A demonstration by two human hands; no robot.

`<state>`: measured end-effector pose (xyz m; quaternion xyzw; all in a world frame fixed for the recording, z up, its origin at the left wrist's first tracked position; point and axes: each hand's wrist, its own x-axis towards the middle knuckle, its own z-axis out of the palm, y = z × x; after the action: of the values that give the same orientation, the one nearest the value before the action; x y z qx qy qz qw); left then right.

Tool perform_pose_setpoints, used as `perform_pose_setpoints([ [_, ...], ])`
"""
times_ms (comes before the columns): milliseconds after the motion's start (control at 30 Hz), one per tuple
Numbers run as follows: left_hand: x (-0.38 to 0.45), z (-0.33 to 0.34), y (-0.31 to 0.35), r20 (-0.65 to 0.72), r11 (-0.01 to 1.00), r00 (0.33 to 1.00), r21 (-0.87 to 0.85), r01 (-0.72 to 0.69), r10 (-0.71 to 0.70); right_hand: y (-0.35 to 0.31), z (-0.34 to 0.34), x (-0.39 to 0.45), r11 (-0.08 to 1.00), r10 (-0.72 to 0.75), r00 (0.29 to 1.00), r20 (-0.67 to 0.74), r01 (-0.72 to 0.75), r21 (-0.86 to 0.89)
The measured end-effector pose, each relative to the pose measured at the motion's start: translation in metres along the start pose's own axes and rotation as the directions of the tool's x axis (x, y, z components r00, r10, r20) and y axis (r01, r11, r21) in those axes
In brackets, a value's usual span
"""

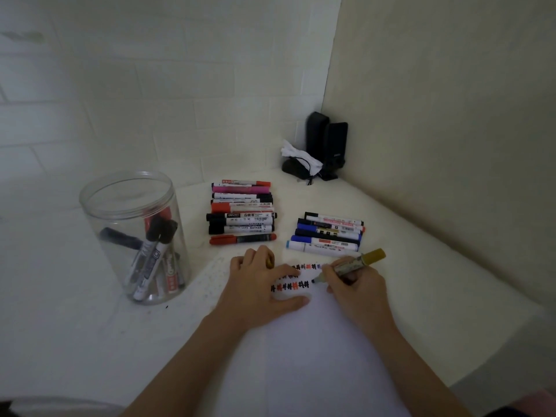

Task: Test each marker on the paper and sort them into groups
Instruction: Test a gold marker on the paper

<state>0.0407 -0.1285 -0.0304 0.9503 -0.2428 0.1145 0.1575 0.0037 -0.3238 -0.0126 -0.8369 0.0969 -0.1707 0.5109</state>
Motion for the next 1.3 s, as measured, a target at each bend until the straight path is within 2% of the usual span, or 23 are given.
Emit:
perform_pose_setpoints([
  [167,0.000,0.000,0.000,0.020,1.000,1.000,-0.007,0.004,-0.003,0.001,0.001,-0.002,1.000,0.012,1.000,0.011,-0.012,0.014],
  [300,0.003,-0.006,0.002,0.049,0.969,0.994,-0.223,0.102,-0.093,-0.003,-0.001,0.001,0.996,0.063,0.997,-0.051,-0.059,0.074],
  [333,0.006,-0.011,0.003,0.079,0.935,0.985,-0.311,0.168,-0.151,-0.004,-0.002,0.002,0.992,0.078,0.995,-0.058,-0.071,0.103],
  [400,0.004,-0.019,0.006,0.181,0.799,0.957,-0.526,0.290,-0.228,-0.006,-0.002,0.003,0.988,0.108,0.993,-0.048,-0.102,0.116],
  [467,-0.006,-0.021,0.007,0.196,0.706,0.963,-0.654,0.271,-0.187,-0.008,-0.001,0.002,0.987,0.124,0.992,-0.023,-0.121,0.102],
  [567,-0.022,-0.013,0.001,0.076,0.712,0.986,-0.684,0.161,-0.150,-0.013,-0.001,-0.001,0.983,0.131,0.991,0.013,-0.132,0.129],
  [700,-0.024,-0.014,-0.001,0.054,0.600,0.973,-0.779,0.182,-0.225,-0.026,-0.007,0.001,0.975,0.111,0.988,0.105,-0.129,0.181],
  [933,-0.025,-0.021,-0.003,-0.022,0.643,0.973,-0.754,0.135,-0.230,-0.049,-0.004,-0.010,0.886,0.179,0.942,0.283,-0.280,0.369],
  [1100,-0.025,-0.024,-0.003,-0.019,0.574,0.969,-0.808,0.130,-0.246,-0.055,0.008,-0.019,0.913,0.178,0.945,0.275,-0.263,0.313],
  [1200,-0.025,-0.023,-0.005,-0.031,0.577,0.974,-0.809,0.108,-0.226,-0.056,0.015,-0.023,0.922,0.160,0.941,0.298,-0.250,0.295],
  [1300,-0.024,-0.022,-0.007,-0.044,0.533,0.975,-0.842,0.081,-0.218,-0.058,0.023,-0.026,0.919,0.125,0.945,0.301,-0.225,0.323],
])
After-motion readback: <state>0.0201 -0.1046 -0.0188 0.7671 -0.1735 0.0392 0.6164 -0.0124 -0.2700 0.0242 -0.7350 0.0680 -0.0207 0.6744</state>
